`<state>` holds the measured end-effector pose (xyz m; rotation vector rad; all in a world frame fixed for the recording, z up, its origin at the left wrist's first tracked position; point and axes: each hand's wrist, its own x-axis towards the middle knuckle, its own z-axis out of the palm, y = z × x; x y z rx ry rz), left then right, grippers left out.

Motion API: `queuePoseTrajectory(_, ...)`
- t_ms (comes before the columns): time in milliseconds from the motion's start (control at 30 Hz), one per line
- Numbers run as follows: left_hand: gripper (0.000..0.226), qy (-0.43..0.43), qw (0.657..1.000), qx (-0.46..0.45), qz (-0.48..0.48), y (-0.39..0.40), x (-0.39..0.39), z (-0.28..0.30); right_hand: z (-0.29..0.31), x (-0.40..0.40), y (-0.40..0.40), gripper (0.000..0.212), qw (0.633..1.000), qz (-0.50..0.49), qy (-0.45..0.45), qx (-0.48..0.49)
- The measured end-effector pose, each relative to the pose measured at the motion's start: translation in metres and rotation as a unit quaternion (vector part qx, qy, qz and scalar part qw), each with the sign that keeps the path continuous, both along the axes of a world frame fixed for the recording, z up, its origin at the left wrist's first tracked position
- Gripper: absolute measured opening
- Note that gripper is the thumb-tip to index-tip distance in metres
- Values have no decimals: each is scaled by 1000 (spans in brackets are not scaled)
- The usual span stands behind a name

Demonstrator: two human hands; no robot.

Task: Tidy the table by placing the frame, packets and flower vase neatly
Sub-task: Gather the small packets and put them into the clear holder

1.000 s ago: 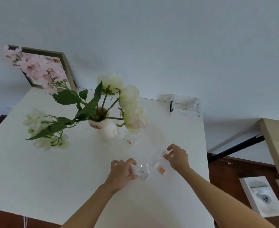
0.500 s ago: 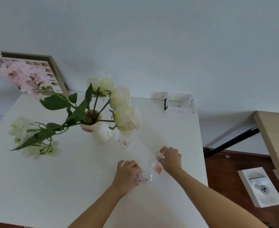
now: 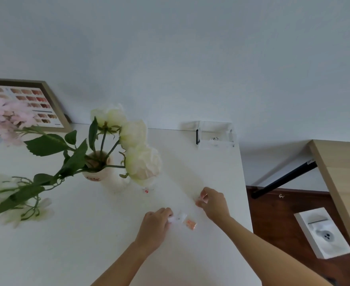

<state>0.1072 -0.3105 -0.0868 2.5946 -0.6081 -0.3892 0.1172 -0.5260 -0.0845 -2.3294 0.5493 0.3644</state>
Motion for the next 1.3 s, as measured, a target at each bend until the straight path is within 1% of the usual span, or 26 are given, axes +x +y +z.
queuePoseTrajectory(67,17,-19,999,-39,5,-18,18,9,9,11,-19,15,999,-41,-21,26)
queuePoseTrajectory(200,28,-45,993,-101,41,-71,68,30,31,44,-61,13,992,-84,-91,21)
queuePoseTrajectory(300,28,-60,988,-129,62,-112,112,46,44,70,-90,13,987,-98,-128,-3)
queuePoseTrajectory(467,25,-79,969,-210,107,-165,174,70,55,113,-124,20,981,-112,-159,-23)
queuePoseTrajectory(533,26,-80,967,-207,121,-183,193,72,58,128,-132,21,977,-121,-175,-28)
queuePoseTrajectory(733,40,-71,978,-132,142,-217,224,53,55,160,-140,17,968,-152,-197,-25)
queuePoseTrajectory(833,45,-60,979,-125,150,-224,226,44,51,172,-137,16,969,-149,-197,-13)
queuePoseTrajectory(900,49,-66,978,-118,157,-222,223,40,47,176,-135,19,973,-138,-187,-12)
queuePoseTrajectory(967,54,-77,976,-113,171,-217,216,37,44,175,-133,26,975,-132,-175,-28)
queuePoseTrajectory(1033,55,-89,971,-124,184,-207,203,34,42,170,-129,28,974,-132,-176,-49)
queuePoseTrajectory(1167,47,-109,963,-164,182,-178,157,26,41,141,-114,25,967,-135,-211,-47)
queuePoseTrajectory(1233,43,-113,964,-161,178,-156,126,17,34,115,-99,23,970,-106,-215,-41)
queuePoseTrajectory(1300,41,-112,967,-138,183,-128,96,6,23,85,-80,20,976,-71,-202,-33)
